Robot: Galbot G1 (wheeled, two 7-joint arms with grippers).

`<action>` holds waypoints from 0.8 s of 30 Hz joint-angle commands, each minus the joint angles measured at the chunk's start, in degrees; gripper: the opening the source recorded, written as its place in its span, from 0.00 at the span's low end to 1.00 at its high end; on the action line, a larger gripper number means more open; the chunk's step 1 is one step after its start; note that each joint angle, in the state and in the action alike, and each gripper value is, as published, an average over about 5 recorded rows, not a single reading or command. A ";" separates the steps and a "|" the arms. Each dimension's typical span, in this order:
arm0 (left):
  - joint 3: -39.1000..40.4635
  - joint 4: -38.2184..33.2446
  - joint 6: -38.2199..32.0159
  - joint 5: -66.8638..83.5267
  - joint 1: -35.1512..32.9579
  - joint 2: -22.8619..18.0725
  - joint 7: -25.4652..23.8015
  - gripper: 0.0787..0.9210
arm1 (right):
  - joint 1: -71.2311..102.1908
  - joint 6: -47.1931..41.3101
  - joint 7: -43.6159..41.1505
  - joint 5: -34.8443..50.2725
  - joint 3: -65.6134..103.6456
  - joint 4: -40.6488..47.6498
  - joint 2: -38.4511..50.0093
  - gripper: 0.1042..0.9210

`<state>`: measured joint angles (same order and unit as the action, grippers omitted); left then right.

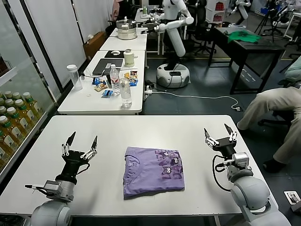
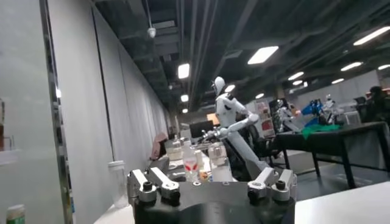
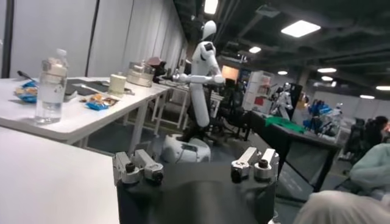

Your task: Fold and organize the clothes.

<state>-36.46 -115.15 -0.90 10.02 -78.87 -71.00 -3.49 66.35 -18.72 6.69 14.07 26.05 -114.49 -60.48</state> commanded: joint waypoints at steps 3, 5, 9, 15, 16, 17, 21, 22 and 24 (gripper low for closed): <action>-0.72 3.21 -1.24 -1.24 2.12 -0.12 -0.61 0.88 | -2.04 5.20 0.01 -7.74 -0.18 5.54 -0.56 0.88; -1.13 3.66 -1.13 -1.05 2.82 0.44 -0.29 0.88 | -2.08 6.10 0.19 -8.89 -0.43 6.11 -0.58 0.88; -0.61 4.56 -1.20 -1.30 3.88 0.81 -0.33 0.88 | -1.92 7.19 0.40 -9.82 -0.62 6.67 -0.56 0.88; 0.58 6.50 -1.45 -1.98 6.30 -0.19 -2.54 0.88 | -2.45 7.88 0.66 -10.68 -0.99 7.38 -0.41 0.88; 0.62 6.81 -1.50 -2.32 6.78 -0.32 -2.83 0.88 | -2.60 7.90 0.67 -10.76 -0.97 7.49 -0.28 0.88; 0.64 7.12 -1.54 -2.67 7.31 -0.43 -2.96 0.88 | -2.77 7.91 0.69 -10.81 -0.92 7.60 -0.11 0.88; 0.42 8.63 -1.25 -3.05 9.50 -0.68 -3.04 0.88 | -3.75 7.91 0.78 -10.67 -0.89 8.16 0.86 0.88; 0.32 9.00 -1.12 -3.04 9.88 -0.74 -3.22 0.88 | -4.18 7.92 0.80 -10.63 -1.06 8.42 1.06 0.88; 0.22 9.33 -1.00 -3.04 10.20 -0.79 -3.38 0.88 | -4.61 7.94 0.82 -10.59 -1.24 8.69 1.24 0.88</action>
